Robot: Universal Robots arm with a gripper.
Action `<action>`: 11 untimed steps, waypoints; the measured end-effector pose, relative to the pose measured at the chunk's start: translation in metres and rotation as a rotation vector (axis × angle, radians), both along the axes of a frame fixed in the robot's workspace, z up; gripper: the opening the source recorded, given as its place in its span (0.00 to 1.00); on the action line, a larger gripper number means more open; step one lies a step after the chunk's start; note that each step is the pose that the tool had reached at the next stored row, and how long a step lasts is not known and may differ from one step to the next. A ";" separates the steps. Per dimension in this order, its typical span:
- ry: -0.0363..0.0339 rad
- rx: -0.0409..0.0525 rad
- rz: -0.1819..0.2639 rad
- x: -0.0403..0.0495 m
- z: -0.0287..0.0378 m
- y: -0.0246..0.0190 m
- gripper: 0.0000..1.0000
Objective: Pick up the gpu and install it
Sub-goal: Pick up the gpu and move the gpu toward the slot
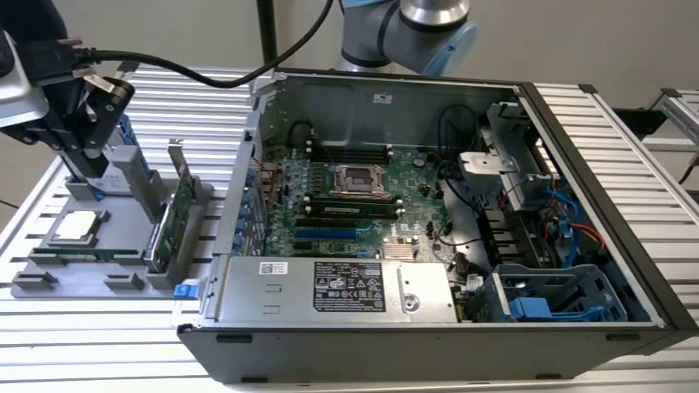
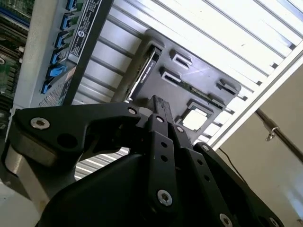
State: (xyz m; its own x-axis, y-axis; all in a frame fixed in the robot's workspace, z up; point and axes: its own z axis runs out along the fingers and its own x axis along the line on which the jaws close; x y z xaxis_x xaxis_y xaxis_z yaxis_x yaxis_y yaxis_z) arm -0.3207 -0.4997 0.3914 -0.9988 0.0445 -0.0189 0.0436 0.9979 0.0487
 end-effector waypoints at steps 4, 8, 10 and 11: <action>-0.0001 0.0001 -0.005 0.0015 -0.0006 0.0016 0.00; -0.0001 0.0001 -0.006 0.0018 -0.0006 0.0026 0.00; -0.0001 0.0000 -0.006 0.0018 -0.0006 0.0027 0.00; 0.0000 0.0000 -0.006 0.0018 -0.0006 0.0027 0.00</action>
